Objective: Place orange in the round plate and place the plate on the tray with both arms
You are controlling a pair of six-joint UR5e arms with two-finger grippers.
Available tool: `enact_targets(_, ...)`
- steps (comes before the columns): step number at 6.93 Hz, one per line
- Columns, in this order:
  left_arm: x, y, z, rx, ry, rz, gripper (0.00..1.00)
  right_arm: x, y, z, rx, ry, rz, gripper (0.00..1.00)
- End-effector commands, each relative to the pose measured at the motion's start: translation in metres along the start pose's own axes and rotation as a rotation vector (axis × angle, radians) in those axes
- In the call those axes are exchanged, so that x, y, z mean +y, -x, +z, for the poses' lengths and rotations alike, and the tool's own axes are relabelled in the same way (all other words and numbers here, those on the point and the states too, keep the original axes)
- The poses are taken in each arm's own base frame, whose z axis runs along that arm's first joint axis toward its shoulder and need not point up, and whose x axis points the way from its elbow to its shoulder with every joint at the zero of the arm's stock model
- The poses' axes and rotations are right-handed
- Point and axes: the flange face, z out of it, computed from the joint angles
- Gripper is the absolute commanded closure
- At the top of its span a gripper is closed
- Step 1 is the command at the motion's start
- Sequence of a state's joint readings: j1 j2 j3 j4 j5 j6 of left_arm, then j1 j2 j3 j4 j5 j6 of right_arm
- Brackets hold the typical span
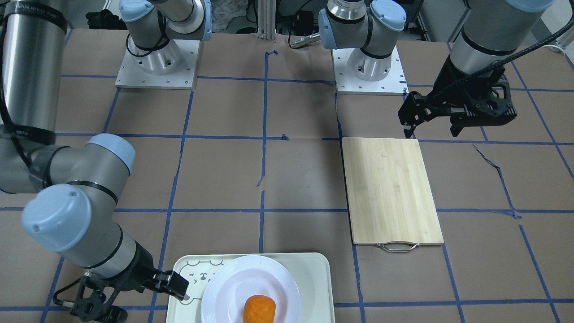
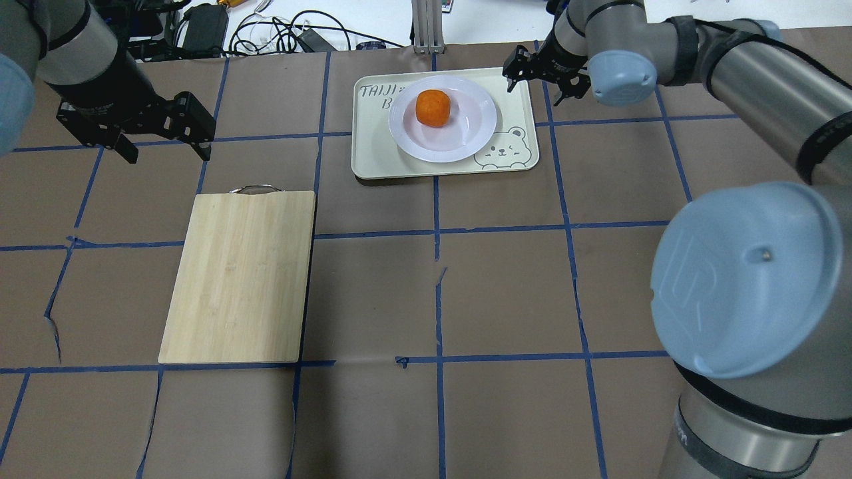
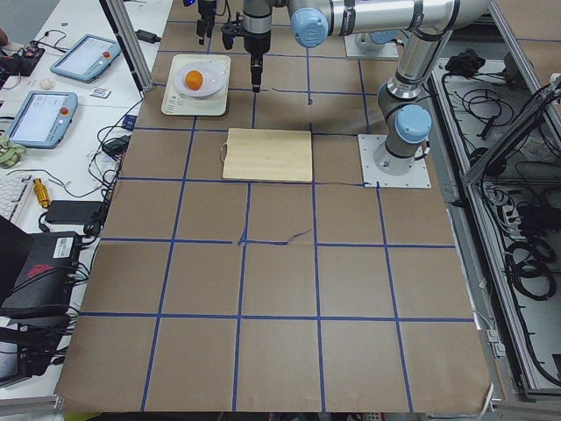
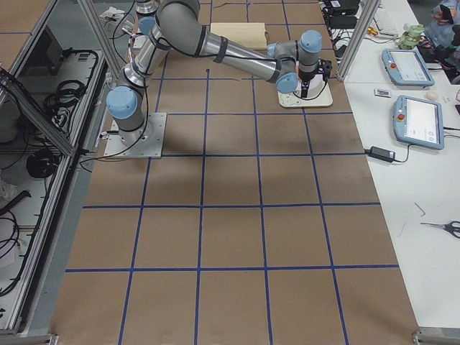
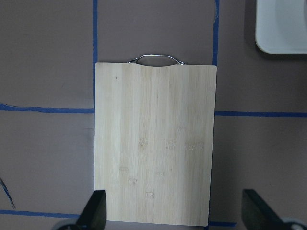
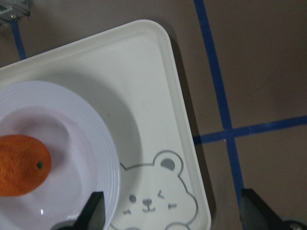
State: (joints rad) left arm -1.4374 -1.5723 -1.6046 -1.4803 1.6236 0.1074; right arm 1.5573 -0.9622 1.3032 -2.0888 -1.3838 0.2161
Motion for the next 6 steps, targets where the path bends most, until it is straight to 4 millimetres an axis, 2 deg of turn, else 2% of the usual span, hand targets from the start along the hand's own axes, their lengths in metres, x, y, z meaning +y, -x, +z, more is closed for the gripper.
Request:
enact_targets(1,0.000,0.000,0.000,0.001,0.000,0.000,0.00,0.062,0.023,-0.125,0.111,0.086,-0.047,0.00)
enact_targets(2,0.000,0.000,0.000,0.001,0.000,0.000,0.00,0.091,0.034,-0.161,0.179,0.095,-0.094,0.00)
enact_targets(3,-0.001,-0.001,0.001,0.002,0.000,0.001,0.00,0.117,0.031,-0.203,0.210,0.116,-0.186,0.00)
enact_targets(4,-0.001,-0.001,0.001,0.002,0.000,0.001,0.00,0.132,0.032,-0.222,0.206,0.111,-0.210,0.00)
enact_targets(5,-0.001,-0.001,0.001,0.004,0.001,0.002,0.00,0.136,0.025,-0.218,0.196,0.126,-0.198,0.00)
enact_targets(6,-0.001,-0.001,0.001,0.004,0.000,0.001,0.00,0.147,0.026,-0.234,0.201,0.109,-0.209,0.00)
